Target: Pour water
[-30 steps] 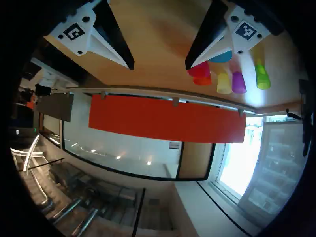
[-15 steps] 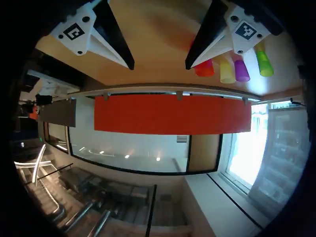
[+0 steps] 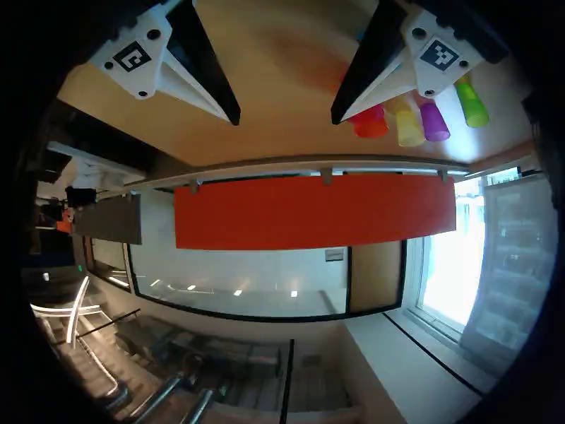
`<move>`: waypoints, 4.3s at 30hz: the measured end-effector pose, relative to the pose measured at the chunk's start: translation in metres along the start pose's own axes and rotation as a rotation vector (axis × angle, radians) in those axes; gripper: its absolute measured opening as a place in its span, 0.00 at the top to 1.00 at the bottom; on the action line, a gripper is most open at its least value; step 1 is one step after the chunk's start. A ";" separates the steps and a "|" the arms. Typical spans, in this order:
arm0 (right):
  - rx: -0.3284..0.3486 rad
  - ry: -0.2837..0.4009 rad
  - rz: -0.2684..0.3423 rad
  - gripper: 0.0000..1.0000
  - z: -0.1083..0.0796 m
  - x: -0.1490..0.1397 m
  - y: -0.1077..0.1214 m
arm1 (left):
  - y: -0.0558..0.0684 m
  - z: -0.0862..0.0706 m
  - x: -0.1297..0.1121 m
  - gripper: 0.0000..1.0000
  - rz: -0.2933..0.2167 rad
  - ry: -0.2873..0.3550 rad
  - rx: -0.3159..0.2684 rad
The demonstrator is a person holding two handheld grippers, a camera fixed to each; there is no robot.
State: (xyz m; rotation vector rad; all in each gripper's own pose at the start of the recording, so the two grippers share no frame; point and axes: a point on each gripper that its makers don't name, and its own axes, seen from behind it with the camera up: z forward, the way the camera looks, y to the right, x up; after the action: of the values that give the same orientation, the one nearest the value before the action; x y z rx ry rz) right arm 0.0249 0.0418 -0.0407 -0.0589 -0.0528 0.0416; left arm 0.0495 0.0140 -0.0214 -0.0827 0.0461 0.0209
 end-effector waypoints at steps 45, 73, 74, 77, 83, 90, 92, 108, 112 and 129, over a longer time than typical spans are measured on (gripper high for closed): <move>-0.024 -0.037 -0.078 0.00 -0.002 0.025 -0.021 | -0.021 0.018 -0.050 0.11 -0.025 -0.042 0.104; -0.018 -0.017 -0.084 0.00 -0.006 0.022 -0.017 | -0.020 0.017 -0.051 0.10 -0.021 -0.046 0.103; -0.016 -0.013 -0.084 0.00 -0.006 0.023 -0.017 | -0.020 0.017 -0.051 0.10 -0.021 -0.046 0.103; -0.009 0.001 -0.083 0.00 -0.009 0.027 -0.018 | -0.021 0.017 -0.051 0.10 -0.021 -0.047 0.103; -0.006 0.040 -0.099 0.00 -0.012 0.034 -0.015 | -0.020 0.016 -0.051 0.10 -0.020 -0.047 0.103; -0.004 0.070 -0.107 0.00 -0.005 0.032 -0.016 | -0.020 0.017 -0.051 0.11 -0.021 -0.047 0.103; -0.002 0.079 -0.107 0.00 -0.002 0.030 -0.017 | -0.020 0.017 -0.051 0.10 -0.021 -0.047 0.103; 0.060 0.139 -0.118 0.00 0.023 0.012 -0.039 | -0.020 0.017 -0.051 0.10 -0.021 -0.047 0.103; 0.072 0.139 -0.091 0.00 0.027 0.009 -0.039 | -0.020 0.017 -0.051 0.10 -0.020 -0.047 0.103; 0.064 0.089 -0.046 0.00 0.036 -0.018 -0.047 | -0.020 0.017 -0.051 0.10 -0.021 -0.047 0.103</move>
State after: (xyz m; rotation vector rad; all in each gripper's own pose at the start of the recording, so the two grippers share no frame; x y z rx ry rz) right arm 0.0072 -0.0036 -0.0032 0.0042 0.0362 -0.0053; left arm -0.0003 -0.0055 -0.0004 0.0198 -0.0003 -0.0001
